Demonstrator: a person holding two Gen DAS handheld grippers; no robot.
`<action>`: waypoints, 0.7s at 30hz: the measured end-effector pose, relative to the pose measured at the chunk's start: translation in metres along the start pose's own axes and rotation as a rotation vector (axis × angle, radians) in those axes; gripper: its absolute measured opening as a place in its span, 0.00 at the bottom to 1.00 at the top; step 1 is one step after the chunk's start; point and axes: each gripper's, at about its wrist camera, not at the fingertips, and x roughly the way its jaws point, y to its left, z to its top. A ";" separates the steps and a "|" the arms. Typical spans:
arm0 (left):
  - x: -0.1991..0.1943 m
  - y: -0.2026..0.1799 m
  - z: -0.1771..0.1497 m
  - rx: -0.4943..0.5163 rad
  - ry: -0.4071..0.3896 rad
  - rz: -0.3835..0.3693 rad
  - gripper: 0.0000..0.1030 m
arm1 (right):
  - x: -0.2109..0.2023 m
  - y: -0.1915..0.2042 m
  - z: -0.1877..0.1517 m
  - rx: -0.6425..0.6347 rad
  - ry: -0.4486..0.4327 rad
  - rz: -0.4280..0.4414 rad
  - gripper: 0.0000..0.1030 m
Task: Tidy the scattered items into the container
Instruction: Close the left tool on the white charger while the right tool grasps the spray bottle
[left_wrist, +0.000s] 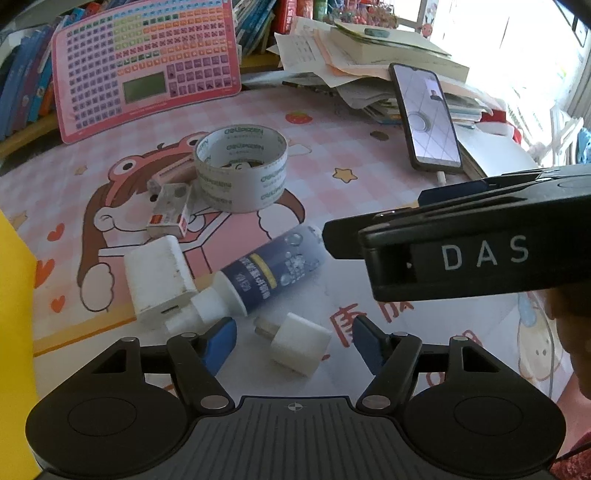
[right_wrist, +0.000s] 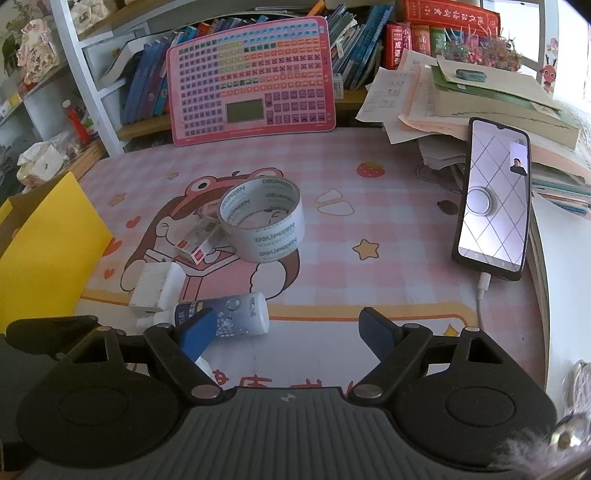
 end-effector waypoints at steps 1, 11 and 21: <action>0.001 0.000 0.000 0.001 0.001 -0.002 0.64 | 0.001 0.000 0.000 0.000 0.002 0.000 0.82; 0.000 0.007 -0.001 -0.018 0.004 -0.013 0.42 | 0.007 0.009 0.003 -0.027 0.024 0.020 0.82; -0.027 0.033 -0.020 -0.124 0.011 0.039 0.42 | 0.026 0.038 0.006 -0.104 0.056 0.077 0.86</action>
